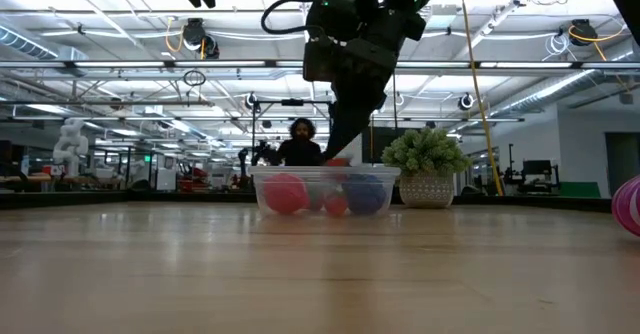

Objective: Pick and placing Produce into tupperware
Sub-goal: Put the red strawberry into the transparent bin, then put the purple onion into the transparent bin

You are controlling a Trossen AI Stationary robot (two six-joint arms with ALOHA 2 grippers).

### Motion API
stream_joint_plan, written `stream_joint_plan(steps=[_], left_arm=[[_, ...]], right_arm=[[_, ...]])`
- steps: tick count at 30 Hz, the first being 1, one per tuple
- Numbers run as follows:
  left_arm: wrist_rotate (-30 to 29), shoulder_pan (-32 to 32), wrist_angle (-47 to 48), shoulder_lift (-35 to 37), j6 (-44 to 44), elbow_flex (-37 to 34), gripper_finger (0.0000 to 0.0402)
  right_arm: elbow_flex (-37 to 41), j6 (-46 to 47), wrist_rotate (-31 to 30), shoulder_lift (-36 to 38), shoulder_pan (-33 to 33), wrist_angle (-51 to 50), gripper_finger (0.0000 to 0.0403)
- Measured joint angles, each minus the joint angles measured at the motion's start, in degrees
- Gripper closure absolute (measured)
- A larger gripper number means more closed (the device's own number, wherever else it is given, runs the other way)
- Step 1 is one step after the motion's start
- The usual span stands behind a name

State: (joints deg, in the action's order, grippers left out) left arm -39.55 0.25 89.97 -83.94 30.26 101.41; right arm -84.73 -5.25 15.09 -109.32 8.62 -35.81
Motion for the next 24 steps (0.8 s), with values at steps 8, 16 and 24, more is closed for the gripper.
stream_joint_plan(steps=[8, 16, 24], left_arm=[[0.00, -0.02, 0.00, 0.00, 0.00, 0.00, 0.0124], [0.00, 0.00, 0.00, 0.00, 0.00, 0.00, 0.0124], [0.01, -0.02, 0.00, 0.01, 0.10, 0.00, 0.0124]], right_arm=[[0.00, 0.02, -0.01, -0.02, 0.00, -0.17, 0.0226], [0.00, -1.65, -0.01, -0.02, -0.02, 1.28, 0.0219], [-2.87, -0.84, -0.05, 3.45, -1.74, -8.26, 0.0226]])
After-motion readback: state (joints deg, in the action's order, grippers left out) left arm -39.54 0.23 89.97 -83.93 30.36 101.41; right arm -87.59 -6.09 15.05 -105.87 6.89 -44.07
